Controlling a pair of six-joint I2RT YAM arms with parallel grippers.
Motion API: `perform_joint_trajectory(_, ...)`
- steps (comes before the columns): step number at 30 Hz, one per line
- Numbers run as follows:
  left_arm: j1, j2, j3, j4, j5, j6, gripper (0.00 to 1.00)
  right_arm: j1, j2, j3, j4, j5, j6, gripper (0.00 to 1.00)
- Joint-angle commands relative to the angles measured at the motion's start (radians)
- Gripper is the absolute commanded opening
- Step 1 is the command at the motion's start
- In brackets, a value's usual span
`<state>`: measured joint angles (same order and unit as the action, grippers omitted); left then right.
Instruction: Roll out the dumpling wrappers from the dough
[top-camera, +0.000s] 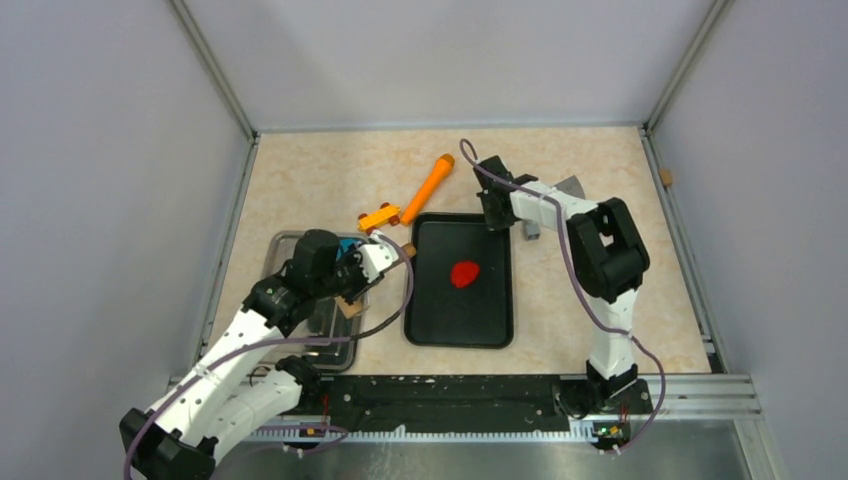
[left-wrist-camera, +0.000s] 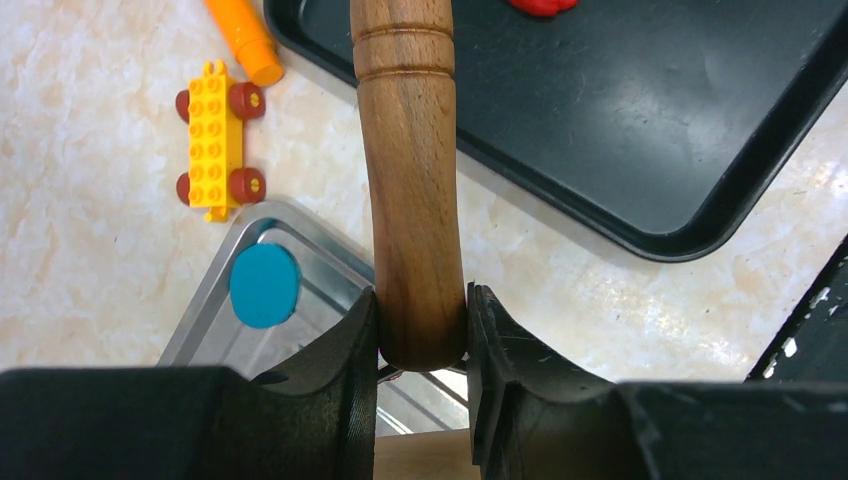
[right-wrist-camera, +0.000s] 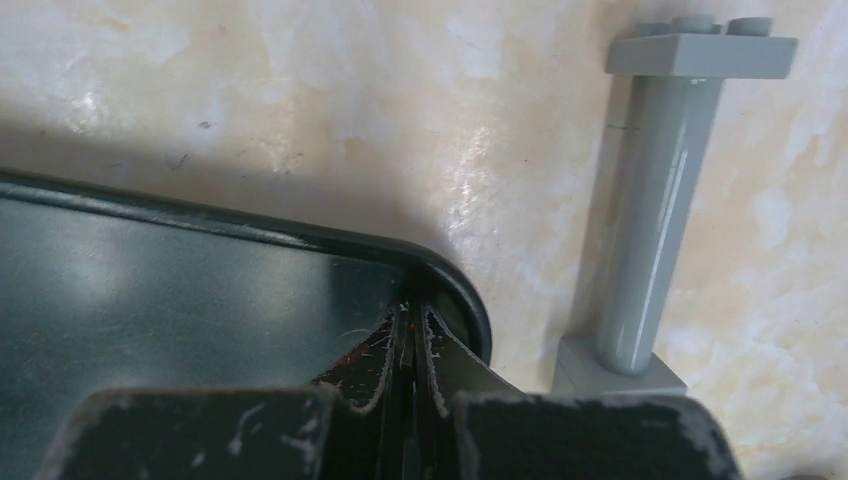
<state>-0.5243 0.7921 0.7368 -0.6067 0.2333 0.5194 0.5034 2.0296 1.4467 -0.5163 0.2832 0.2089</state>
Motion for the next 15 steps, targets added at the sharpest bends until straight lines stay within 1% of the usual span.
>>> perform_joint_trajectory(1,0.003,0.036,0.033,0.144,0.111,-0.021,0.00,-0.005,-0.106,0.058,0.002,-0.175,-0.022,0.00)
perform_joint_trajectory(3,-0.003,0.066,0.059,0.159,0.161,-0.020,0.00,-0.005,-0.159,0.097,-0.023,-0.315,-0.025,0.00)
perform_joint_trajectory(4,-0.007,0.084,0.072,0.164,0.180,-0.018,0.00,-0.006,-0.211,0.111,-0.037,-0.374,-0.027,0.03)
perform_joint_trajectory(6,-0.019,0.129,0.110,0.177,0.217,-0.009,0.00,-0.012,-0.299,0.127,-0.067,-0.467,-0.022,0.26)
perform_joint_trajectory(9,-0.038,0.199,0.153,0.189,0.270,0.031,0.00,-0.058,-0.450,0.112,-0.088,-0.635,0.050,0.57)
perform_joint_trajectory(10,-0.046,0.226,0.169,0.189,0.286,0.055,0.00,-0.071,-0.493,0.107,-0.102,-0.692,0.052,0.63)
perform_joint_trajectory(12,-0.061,0.274,0.201,0.195,0.292,0.086,0.00,-0.092,-0.568,0.097,-0.151,-0.764,0.024,0.71)
perform_joint_trajectory(15,-0.085,0.337,0.240,0.234,0.317,0.081,0.00,-0.110,-0.650,0.050,-0.217,-0.856,-0.044,0.81)
